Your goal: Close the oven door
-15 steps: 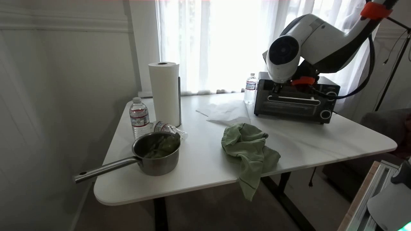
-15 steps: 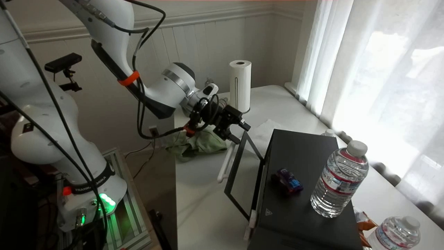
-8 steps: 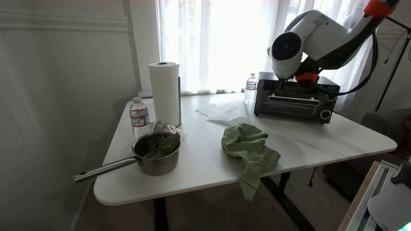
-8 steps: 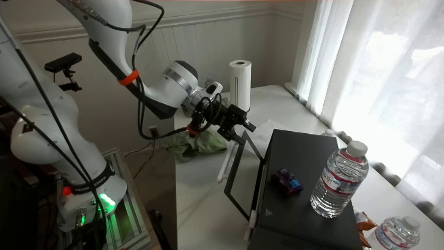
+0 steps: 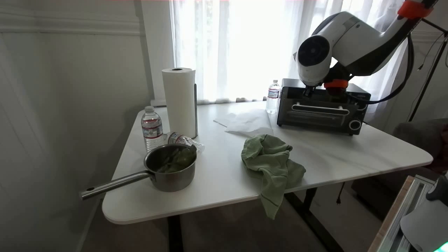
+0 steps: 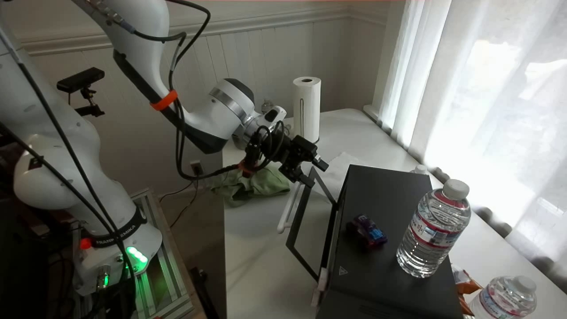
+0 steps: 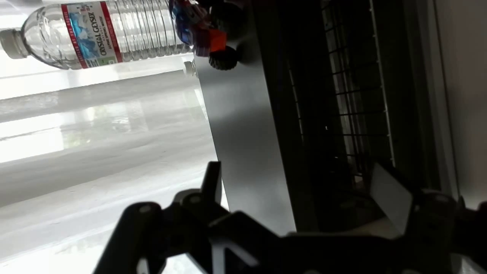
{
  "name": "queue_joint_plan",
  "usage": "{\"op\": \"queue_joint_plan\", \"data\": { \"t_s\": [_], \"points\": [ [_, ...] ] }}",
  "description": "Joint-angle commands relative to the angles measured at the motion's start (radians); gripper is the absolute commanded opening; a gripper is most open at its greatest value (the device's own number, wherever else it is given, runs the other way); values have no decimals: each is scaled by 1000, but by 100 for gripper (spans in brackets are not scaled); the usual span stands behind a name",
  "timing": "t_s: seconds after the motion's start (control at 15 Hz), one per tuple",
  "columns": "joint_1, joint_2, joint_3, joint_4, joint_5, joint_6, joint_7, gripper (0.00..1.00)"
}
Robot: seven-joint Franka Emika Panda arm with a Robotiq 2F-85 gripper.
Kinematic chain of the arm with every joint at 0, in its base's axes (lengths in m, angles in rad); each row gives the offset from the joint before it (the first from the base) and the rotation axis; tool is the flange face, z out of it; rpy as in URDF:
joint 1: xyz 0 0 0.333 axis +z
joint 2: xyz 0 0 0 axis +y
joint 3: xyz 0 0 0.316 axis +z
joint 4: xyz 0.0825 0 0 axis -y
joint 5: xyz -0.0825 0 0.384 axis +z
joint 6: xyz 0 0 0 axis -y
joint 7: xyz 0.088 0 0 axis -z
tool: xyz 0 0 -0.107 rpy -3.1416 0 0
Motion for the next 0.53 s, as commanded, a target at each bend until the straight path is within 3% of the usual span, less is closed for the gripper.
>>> {"op": "queue_joint_plan", "data": {
  "t_s": [0.0,0.47],
  "points": [
    [-4,19,-10,12,-41,-6,16,100],
    [-3,66,-6,32,-140,-79,120,100]
  ]
}}
